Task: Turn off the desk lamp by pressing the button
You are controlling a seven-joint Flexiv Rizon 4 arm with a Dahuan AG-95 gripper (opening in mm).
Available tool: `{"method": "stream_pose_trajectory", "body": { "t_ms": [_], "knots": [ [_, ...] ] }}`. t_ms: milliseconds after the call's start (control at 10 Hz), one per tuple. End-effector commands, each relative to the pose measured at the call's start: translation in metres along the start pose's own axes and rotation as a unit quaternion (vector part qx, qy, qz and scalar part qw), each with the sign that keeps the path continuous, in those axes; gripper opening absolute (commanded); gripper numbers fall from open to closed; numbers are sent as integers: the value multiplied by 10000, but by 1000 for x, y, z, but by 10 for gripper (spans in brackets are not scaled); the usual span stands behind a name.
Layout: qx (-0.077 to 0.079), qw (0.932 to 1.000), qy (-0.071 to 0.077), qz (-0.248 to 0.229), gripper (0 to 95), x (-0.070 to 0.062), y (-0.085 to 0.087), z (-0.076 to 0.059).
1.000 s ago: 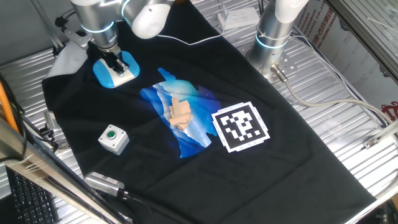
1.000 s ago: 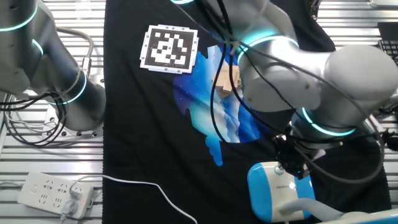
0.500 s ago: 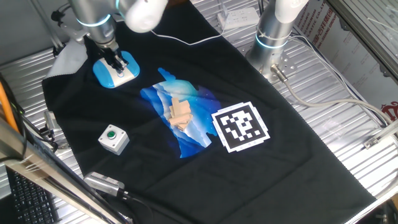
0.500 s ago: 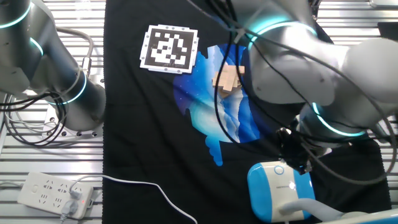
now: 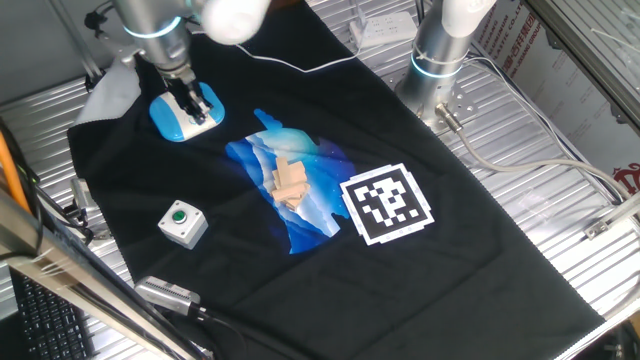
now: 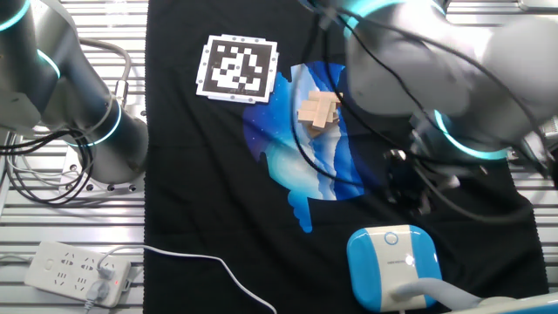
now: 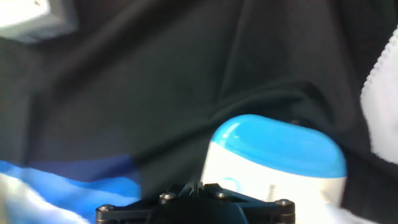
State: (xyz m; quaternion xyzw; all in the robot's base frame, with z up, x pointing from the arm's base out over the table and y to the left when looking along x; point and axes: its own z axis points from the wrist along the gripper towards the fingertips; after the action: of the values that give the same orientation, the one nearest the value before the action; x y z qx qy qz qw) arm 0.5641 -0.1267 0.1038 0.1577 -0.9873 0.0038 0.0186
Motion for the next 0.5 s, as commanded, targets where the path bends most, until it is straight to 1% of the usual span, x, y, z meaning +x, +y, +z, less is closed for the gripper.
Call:
{"method": "stream_pose_trajectory", "body": {
  "t_ms": [100, 300, 500],
  "knots": [
    [-13, 10000, 15, -66, 0, 4, 3, 0],
    [2, 9999, 8, -135, 0, 10, 3, 0],
    [10, 9998, -9, -208, 0, 11, 4, 1]
  ]
}}
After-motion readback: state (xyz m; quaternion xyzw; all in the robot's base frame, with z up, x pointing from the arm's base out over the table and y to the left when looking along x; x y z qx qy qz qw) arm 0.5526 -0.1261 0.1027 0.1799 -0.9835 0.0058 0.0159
